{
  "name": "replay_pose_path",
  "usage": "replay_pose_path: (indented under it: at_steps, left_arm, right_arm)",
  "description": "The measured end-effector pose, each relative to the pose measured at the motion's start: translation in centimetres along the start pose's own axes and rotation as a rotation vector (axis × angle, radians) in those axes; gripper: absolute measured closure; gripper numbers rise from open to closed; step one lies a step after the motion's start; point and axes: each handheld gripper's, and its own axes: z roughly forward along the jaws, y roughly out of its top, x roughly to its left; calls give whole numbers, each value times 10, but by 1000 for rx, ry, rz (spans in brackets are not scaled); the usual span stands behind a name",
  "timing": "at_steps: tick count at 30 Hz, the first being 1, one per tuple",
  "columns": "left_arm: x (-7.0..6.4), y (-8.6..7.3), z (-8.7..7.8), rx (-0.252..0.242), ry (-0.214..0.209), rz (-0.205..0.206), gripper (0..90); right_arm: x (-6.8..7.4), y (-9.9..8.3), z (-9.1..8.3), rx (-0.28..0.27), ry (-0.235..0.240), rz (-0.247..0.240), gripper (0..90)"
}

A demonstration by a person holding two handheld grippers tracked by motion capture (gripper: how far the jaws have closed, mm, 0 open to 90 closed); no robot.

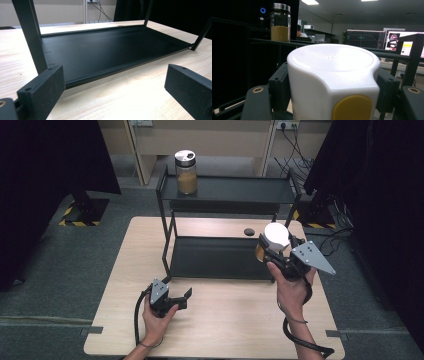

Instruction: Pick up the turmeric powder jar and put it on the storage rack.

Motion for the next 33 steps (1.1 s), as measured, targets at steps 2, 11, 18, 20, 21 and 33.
replay_pose_path:
  at_steps: [2, 11, 18, 20, 21, 33]
  left_arm:
    - [0, 0, 0, 1, 0, 0, 24]
    - [0, 0, 0, 0, 2, -2, 24]
    - [0, 0, 0, 0, 0, 0, 24]
    - [0, 0, 0, 1, 0, 0, 24]
    - [0, 0, 0, 0, 0, 0, 24]
    - [-1, 0, 1, 1, -1, 7, 24]
  right_arm:
    - [0, 2, 1, -1, 0, -4, 309]
    - [1, 9, 7, -13, 0, -12, 308]
    - [0, 17, 12, -22, -5, -19, 309]
    - [0, 19, 13, -21, -5, -20, 309]
    - [0, 19, 13, -22, -4, -19, 308]
    - [0, 36, 21, -52, -4, -31, 308]
